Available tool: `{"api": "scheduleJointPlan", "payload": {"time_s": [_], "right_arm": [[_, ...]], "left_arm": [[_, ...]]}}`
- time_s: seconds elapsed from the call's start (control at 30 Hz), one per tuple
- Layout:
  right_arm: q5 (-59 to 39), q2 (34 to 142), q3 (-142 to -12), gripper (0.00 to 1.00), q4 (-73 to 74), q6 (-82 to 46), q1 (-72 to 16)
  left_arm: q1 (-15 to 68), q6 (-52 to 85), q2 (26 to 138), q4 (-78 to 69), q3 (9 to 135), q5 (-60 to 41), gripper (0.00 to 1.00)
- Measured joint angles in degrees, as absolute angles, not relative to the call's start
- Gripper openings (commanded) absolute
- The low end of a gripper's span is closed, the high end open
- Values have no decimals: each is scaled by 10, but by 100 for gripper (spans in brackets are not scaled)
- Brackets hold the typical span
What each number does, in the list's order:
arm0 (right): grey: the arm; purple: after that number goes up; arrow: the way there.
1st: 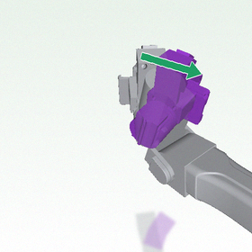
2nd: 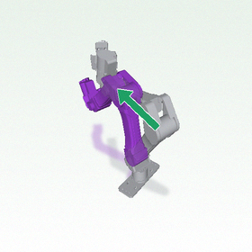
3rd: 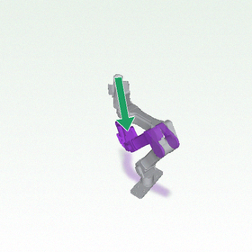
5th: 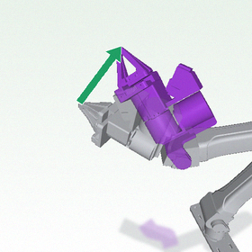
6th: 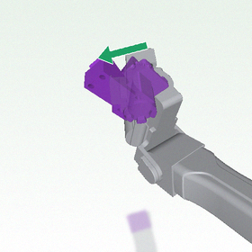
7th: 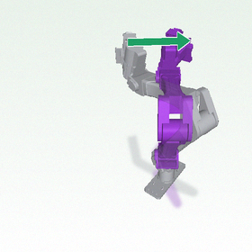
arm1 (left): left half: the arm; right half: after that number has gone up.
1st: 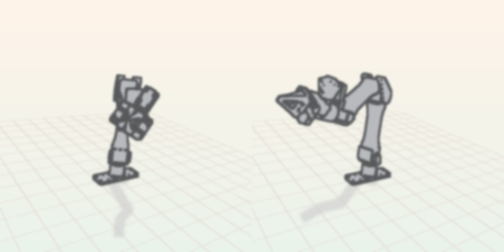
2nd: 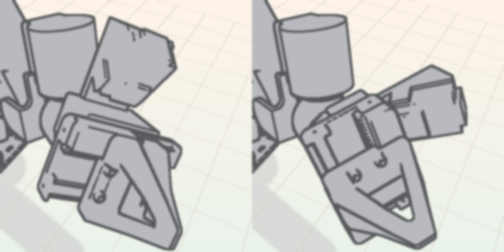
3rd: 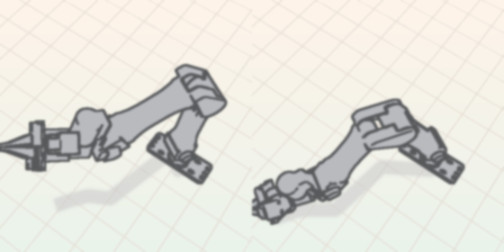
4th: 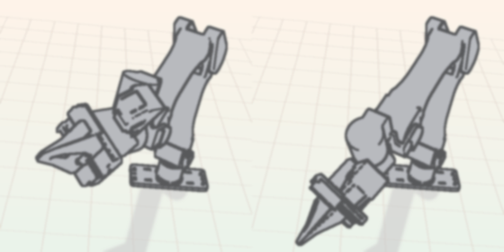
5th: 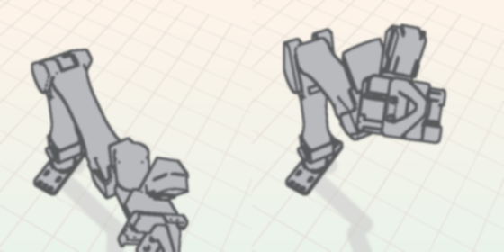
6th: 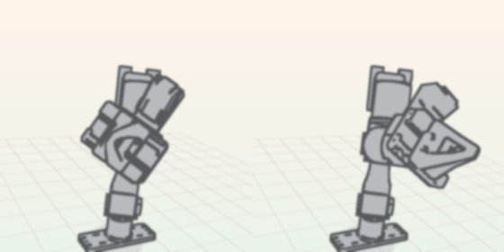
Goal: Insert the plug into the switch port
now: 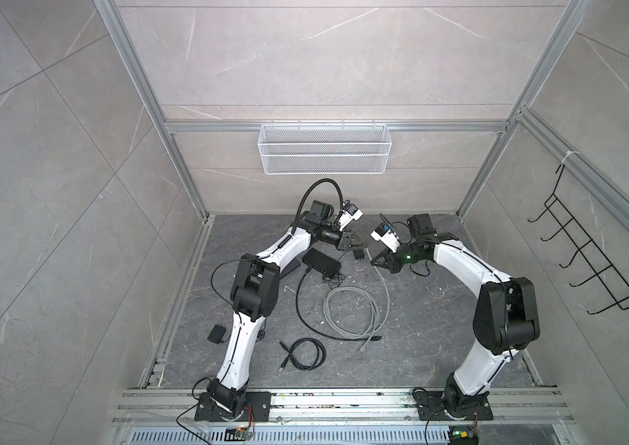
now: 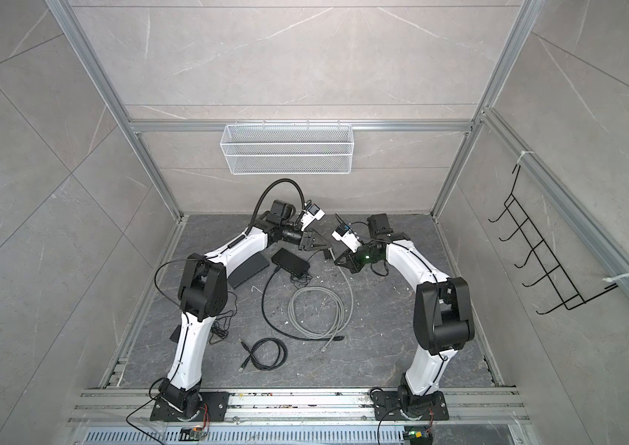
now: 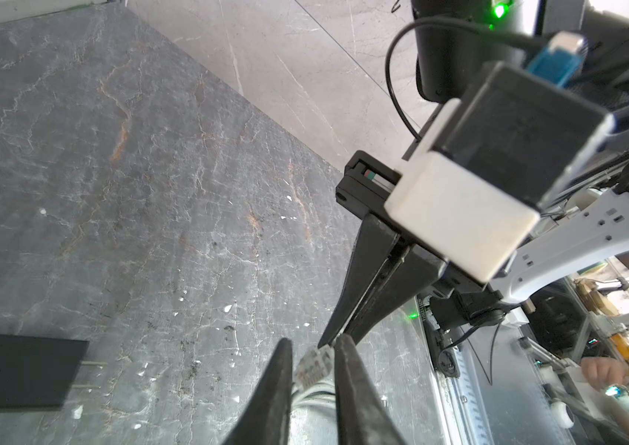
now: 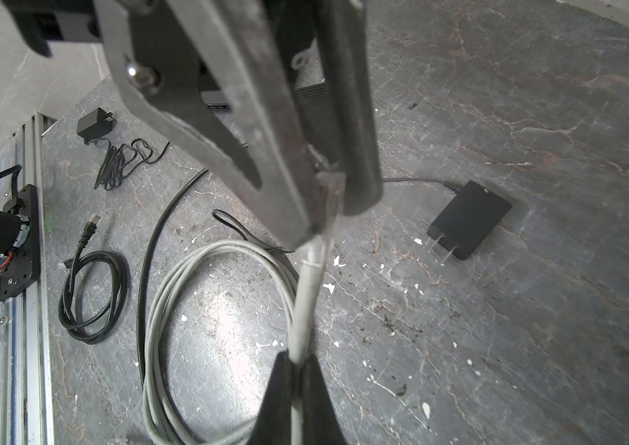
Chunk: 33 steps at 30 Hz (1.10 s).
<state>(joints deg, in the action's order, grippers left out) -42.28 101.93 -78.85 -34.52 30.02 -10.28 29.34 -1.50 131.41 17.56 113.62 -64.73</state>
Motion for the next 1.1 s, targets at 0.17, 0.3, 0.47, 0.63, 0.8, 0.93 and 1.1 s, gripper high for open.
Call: {"api": "scheduleJointPlan", "payload": {"time_s": [0.17,0.3,0.47,0.63,0.8,0.93,1.1], "right_arm": [[-417,1023,-788,23,-342,293,-103],[-392,1022,-787,40,-322,263,-105],[-348,980,-733,83,-266,201,-105],[-299,892,-637,85,-170,134,-121],[-202,871,-592,100,-91,75,-153],[-132,871,-585,99,-65,48,-154],[-59,872,-588,99,-57,24,-154]], "left_arm": [[294,-6,1314,172,1136,-646,4],[296,22,1314,150,1125,-627,0],[303,98,1313,124,1085,-557,0],[313,214,1307,79,1032,-478,0],[319,318,1302,42,1003,-431,0],[322,373,1290,29,994,-411,0],[325,417,1280,20,994,-397,0]]}}
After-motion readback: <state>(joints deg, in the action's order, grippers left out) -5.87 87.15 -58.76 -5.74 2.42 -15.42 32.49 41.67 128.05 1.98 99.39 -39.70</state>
